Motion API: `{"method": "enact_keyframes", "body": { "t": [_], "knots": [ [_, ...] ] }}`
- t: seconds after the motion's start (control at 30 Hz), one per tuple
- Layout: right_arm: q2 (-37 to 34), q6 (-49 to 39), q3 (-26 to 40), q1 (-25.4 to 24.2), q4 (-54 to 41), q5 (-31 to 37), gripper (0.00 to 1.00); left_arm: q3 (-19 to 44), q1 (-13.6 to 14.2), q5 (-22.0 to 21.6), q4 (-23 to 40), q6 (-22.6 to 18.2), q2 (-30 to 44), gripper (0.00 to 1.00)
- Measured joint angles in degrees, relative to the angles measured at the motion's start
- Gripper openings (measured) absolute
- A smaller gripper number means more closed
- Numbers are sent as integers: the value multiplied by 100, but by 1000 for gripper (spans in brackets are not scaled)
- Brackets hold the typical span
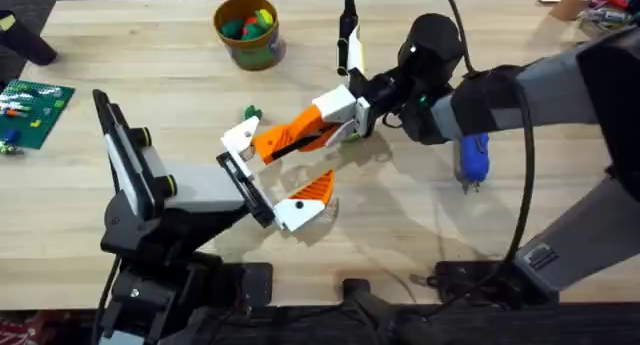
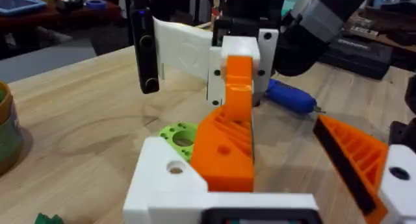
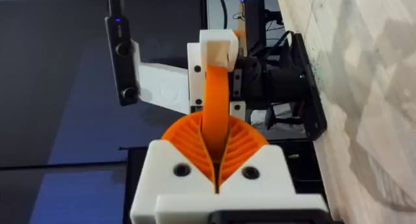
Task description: Pick up the gripper from the table and insert it into the empty holder that is missing its gripper. Then pick up a screw, insert it into the mounting hole, and use the screwdriver to tighten it. Finally, clean up the table by picking up the vegetable and placing it into the bucket.
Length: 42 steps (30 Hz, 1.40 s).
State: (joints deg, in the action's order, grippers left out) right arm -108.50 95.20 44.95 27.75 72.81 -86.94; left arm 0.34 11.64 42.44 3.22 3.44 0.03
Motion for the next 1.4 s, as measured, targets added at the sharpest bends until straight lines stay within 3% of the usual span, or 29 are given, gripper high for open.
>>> {"method": "enact_keyframes", "body": {
  "t": [1.4],
  "knots": [
    [-751,-269,1145,291,-528,-15,15,0,0,-136,-5,0,0,985]
  ]
}}
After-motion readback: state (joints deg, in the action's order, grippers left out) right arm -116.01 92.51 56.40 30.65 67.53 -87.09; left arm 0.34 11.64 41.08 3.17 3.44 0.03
